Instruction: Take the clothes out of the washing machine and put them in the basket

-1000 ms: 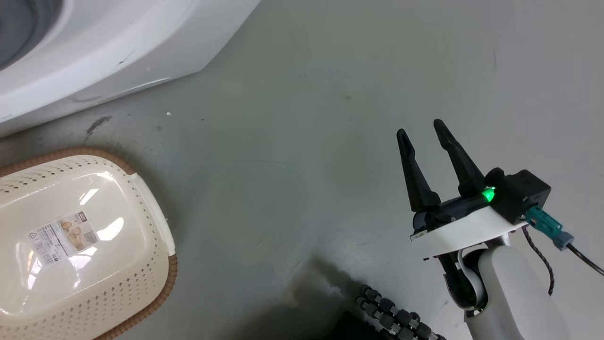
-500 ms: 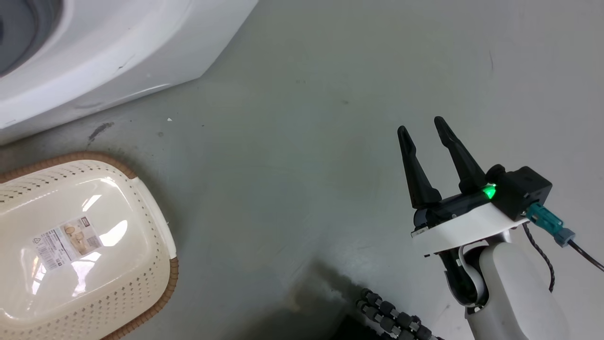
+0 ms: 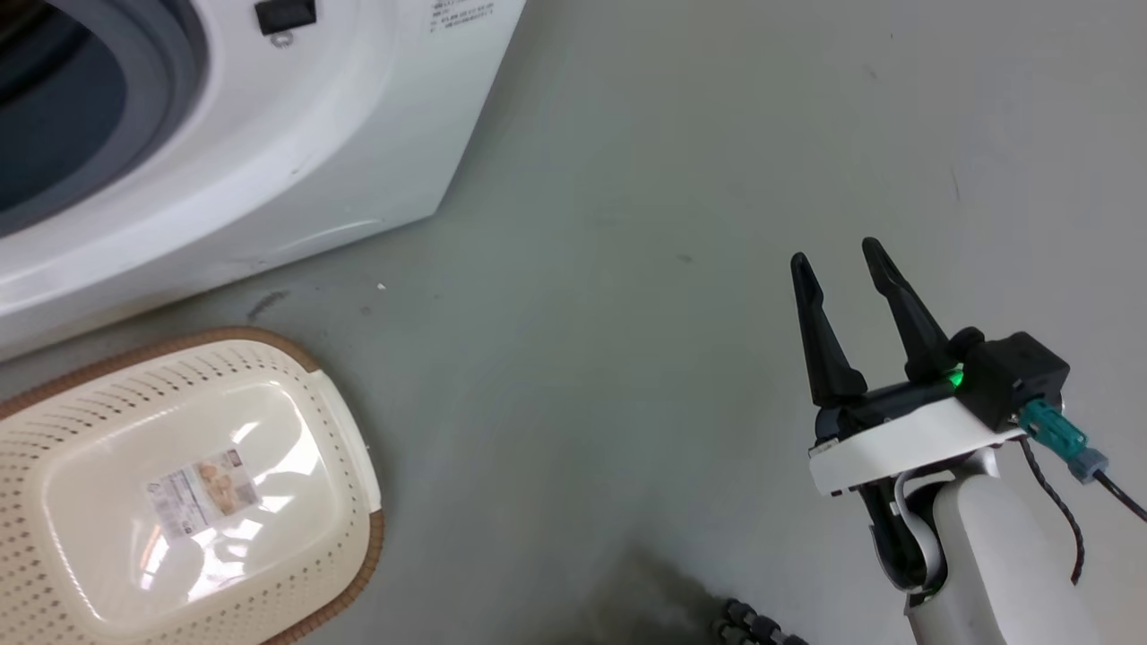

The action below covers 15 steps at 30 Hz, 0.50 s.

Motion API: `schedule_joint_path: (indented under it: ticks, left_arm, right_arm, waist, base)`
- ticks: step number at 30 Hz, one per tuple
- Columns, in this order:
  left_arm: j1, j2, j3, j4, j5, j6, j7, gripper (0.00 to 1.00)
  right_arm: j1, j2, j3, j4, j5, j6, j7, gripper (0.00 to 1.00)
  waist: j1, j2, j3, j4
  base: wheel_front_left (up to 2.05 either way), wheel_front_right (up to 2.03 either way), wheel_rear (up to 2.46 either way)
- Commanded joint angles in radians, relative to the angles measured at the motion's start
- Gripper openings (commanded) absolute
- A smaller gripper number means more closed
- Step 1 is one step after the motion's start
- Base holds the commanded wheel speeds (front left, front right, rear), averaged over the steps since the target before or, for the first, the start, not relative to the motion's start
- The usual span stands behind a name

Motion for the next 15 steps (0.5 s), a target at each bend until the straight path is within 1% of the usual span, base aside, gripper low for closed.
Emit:
schedule_joint_path:
  ticks: [1,2,4,7,11,15]
  left_arm:
    - [0.029,-0.019,0.005,0.018,-0.015,0.008,-0.045,0.00]
    - [0.062,-0.045,0.007,0.040,-0.027,0.014,-0.099,0.00]
    - [0.097,-0.078,0.008,0.055,-0.041,0.024,-0.145,0.00]
    - [0.151,-0.110,0.018,0.078,-0.066,0.031,-0.202,0.00]
    - [0.235,-0.162,0.034,0.114,-0.110,0.027,-0.286,0.00]
    - [0.314,-0.196,0.053,0.149,-0.149,0.014,-0.358,0.00]
  right_arm:
    - [0.019,0.000,-0.011,0.007,-0.015,-0.001,-0.001,1.00]
    - [0.034,0.000,-0.019,0.015,-0.027,-0.001,-0.001,1.00]
    - [0.048,0.000,-0.028,0.023,-0.038,-0.001,-0.001,1.00]
    - [0.066,0.000,-0.037,0.032,-0.053,-0.001,-0.001,1.00]
    - [0.094,-0.001,-0.052,0.045,-0.075,-0.001,0.003,1.00]
    - [0.127,0.000,-0.074,0.038,-0.093,-0.001,0.021,1.00]
  waist:
    - [0.0000,0.0000,-0.059,0.025]
    - [0.0000,0.0000,-0.098,0.036]
    - [0.0000,0.0000,-0.137,0.049]
    - [0.0000,0.0000,-0.190,0.063]
    - [0.0000,0.0000,-0.266,0.084]
    - [0.0000,0.0000,-0.339,0.103]
  base:
    - [0.00,0.00,0.00]
    - [0.00,0.00,0.00]
    - [0.00,0.00,0.00]
    - [0.00,0.00,0.00]
    - [0.00,0.00,0.00]
    - [0.00,0.00,0.00]
